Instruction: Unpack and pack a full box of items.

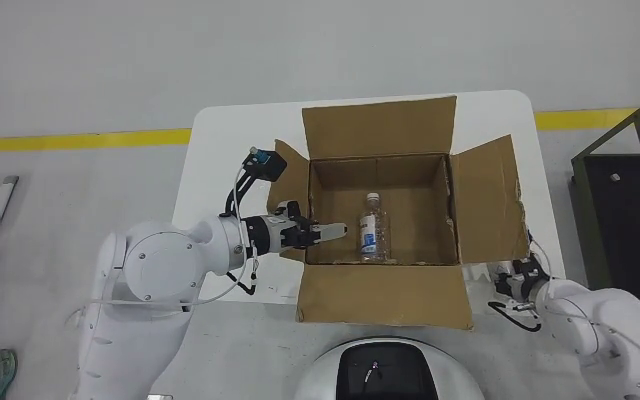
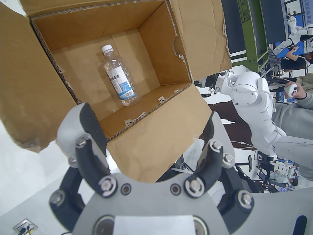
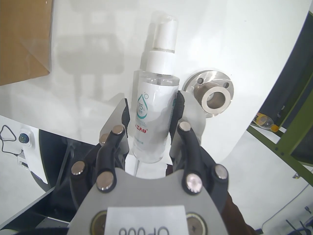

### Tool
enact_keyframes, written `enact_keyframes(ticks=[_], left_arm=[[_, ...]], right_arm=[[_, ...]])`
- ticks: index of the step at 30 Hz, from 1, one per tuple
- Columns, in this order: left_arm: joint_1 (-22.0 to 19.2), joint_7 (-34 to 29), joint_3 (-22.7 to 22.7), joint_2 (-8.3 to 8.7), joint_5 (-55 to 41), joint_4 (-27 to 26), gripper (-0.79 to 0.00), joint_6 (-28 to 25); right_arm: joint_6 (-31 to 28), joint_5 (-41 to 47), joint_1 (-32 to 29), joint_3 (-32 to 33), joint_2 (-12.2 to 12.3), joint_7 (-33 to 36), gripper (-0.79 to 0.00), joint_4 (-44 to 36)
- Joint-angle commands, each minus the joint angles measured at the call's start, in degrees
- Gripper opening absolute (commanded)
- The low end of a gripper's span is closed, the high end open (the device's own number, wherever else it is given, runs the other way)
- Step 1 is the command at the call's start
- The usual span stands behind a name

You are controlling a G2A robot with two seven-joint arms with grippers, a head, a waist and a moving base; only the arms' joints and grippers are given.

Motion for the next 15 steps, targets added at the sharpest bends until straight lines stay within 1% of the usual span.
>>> enact_keyframes(ticks=[1,3,5,6,7,8,11,15], left_arm=[[0.0,0.0,0.0,0.00,0.0,0.0,0.000,0.0],[0.0,0.0,0.0,0.00,0.0,0.0,0.000,0.0],[0.0,0.0,0.0,0.00,0.0,0.0,0.000,0.0],[0.0,0.0,0.0,0.00,0.0,0.0,0.000,0.0],[0.0,0.0,0.0,0.00,0.0,0.0,0.000,0.0],[0.0,0.0,0.0,0.00,0.0,0.0,0.000,0.0],[0.0,0.0,0.0,0.00,0.0,0.0,0.000,0.0],[0.0,0.0,0.0,0.00,0.0,0.0,0.000,0.0]], right_arm=[[-0.1,-0.2,0.2,-0.1,0.0,0.0,-0.397,0.4],[0.1,-0.3,0.3,-0.2,0.0,0.0,-0.397,0.8],[0.0,-0.6,0.4,-0.3,0.0,0.0,-0.471,1.1],[0.0,-0.7,0.5,-0.3,0.0,0.0,-0.526,1.2],[0.1,-0.7,0.5,-0.2,0.0,0.0,-0.677,1.1],[0.5,-0.5,0.6,0.1,-0.1,-0.2,-0.785,1.0],[2.3,2.4,0.8,2.6,-0.1,-1.3,-0.785,-0.1],[5.2,10.5,0.3,9.0,-0.3,-5.8,-0.785,-3.7]])
